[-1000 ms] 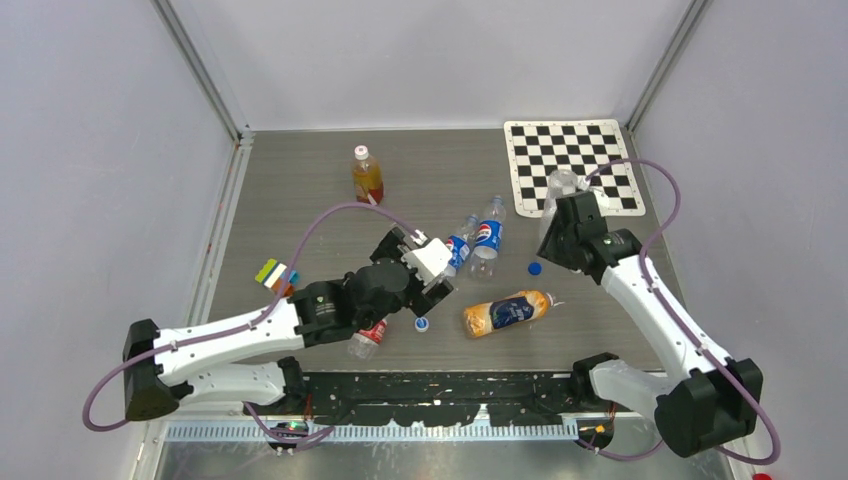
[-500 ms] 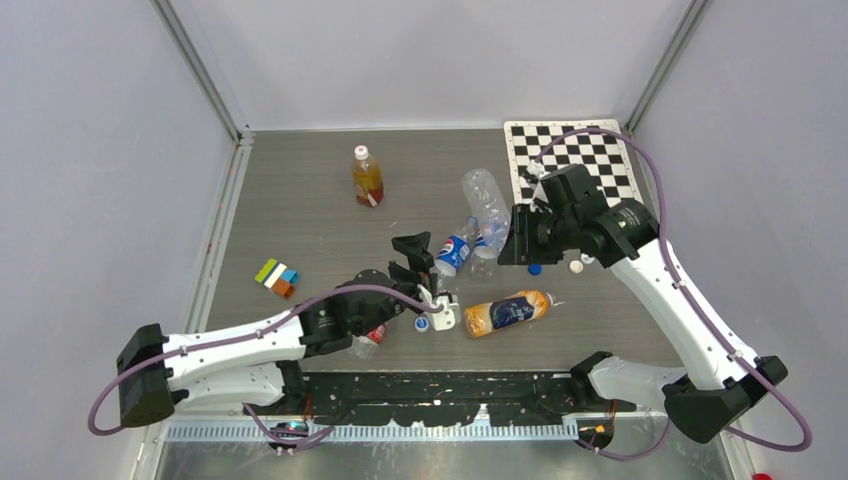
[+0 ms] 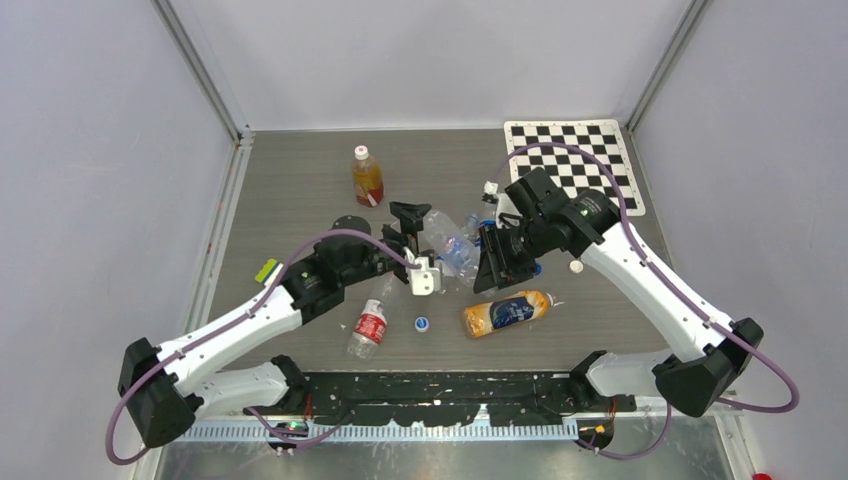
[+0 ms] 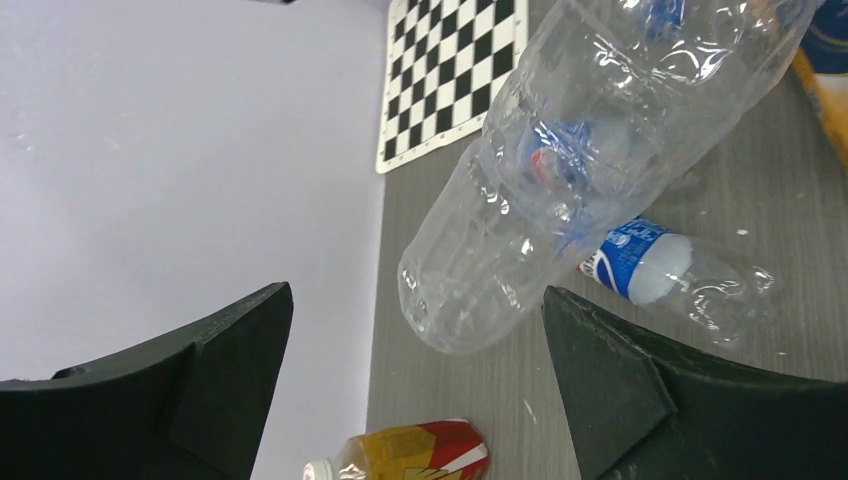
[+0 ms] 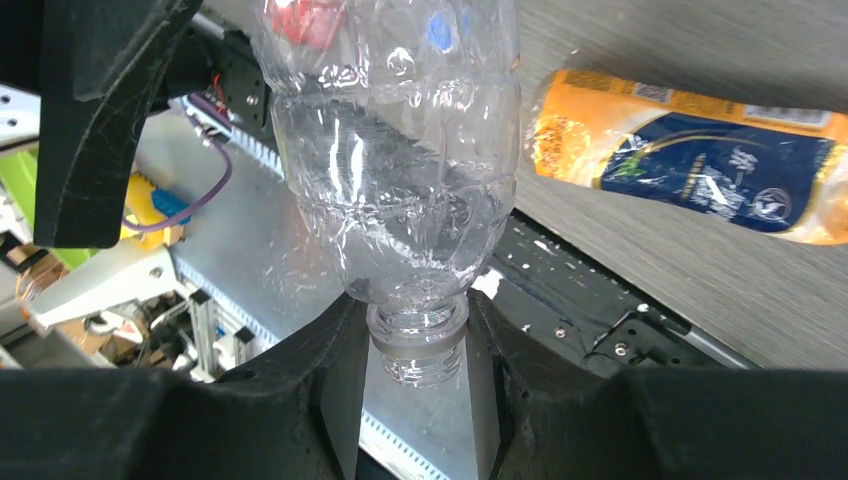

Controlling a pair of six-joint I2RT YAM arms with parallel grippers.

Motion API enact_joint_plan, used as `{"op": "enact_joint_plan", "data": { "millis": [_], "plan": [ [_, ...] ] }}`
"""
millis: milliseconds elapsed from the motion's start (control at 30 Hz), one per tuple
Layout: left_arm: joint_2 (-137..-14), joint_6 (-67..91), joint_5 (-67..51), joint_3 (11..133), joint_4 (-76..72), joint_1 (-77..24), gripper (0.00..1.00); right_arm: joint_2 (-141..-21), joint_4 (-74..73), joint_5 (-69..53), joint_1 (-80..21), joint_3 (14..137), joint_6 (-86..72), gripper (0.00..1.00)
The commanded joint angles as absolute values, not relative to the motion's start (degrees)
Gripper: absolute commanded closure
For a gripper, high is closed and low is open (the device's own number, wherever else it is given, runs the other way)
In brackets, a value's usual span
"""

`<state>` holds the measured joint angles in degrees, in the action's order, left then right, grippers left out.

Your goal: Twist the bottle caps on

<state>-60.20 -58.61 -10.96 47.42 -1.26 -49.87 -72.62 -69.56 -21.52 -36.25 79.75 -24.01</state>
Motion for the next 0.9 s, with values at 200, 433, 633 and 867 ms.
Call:
{"op": "enact_joint_plan", "data": {
  "millis": [200,433,633,867],
  "plan": [
    [-63.1,-59.0,-28.8,52.8,13.9,-46.1,0.02,-74.1,-71.0,-32.1,-39.0,81.6,-19.9,0.99],
    [-63.5,-58.7,-33.3,53.9,19.4,-45.6,0.02,-75.6,-73.2,-35.5,-39.6,82.5,-16.4,0.99],
    [-60.5,-56.6,-36.5,53.6,25.4,-45.0,0.02,-77.6,-77.0,-35.1,-39.6,84.5,-12.1,0.99],
    [-59.8,-55.4,-38.8,54.0,28.9,-43.8,0.02,-78.6,-77.6,-35.9,-39.6,85.2,-10.5,0.99]
  ]
}}
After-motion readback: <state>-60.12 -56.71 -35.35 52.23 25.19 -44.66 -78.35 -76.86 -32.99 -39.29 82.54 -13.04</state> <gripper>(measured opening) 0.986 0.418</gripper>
